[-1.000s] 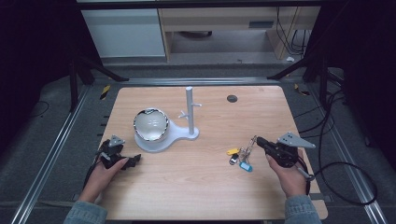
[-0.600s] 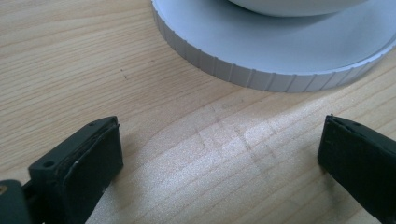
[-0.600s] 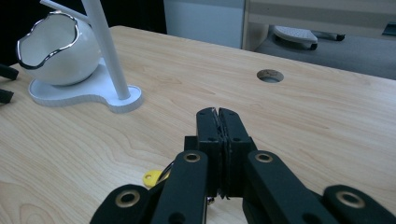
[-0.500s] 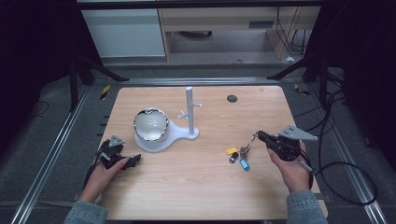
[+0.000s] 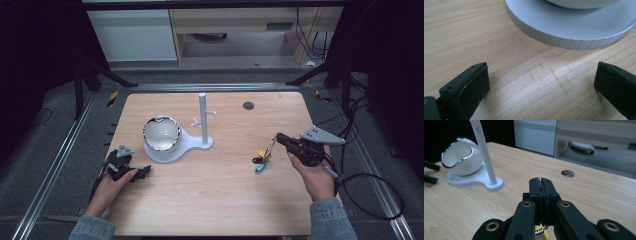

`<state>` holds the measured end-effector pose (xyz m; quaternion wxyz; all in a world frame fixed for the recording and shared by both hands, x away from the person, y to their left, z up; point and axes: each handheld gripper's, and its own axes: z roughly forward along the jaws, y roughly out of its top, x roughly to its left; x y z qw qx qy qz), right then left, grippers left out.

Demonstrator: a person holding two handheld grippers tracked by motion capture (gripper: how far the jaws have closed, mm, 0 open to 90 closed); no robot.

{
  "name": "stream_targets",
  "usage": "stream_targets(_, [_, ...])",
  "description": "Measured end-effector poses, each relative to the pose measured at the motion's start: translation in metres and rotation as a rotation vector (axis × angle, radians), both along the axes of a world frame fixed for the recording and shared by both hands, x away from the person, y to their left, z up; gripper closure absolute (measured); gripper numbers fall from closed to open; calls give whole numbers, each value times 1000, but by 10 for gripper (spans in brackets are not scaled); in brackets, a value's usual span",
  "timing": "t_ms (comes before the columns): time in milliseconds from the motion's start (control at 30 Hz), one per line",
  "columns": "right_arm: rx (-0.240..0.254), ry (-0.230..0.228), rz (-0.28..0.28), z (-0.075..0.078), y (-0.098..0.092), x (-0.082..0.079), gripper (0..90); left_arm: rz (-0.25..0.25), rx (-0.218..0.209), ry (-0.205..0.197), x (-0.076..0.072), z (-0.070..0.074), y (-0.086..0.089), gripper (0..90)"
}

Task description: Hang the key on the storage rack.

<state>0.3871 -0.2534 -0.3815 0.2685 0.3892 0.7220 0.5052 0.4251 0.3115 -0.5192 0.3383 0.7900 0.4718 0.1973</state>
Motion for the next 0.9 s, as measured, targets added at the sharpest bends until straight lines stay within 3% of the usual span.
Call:
stream_targets(300, [-14, -14, 11, 14, 7, 4, 889, -1, 2, 1, 0, 0, 0, 0])
stream_targets(900, [-27, -24, 22, 25, 16, 12, 889, -1, 2, 1, 0, 0, 0, 0])
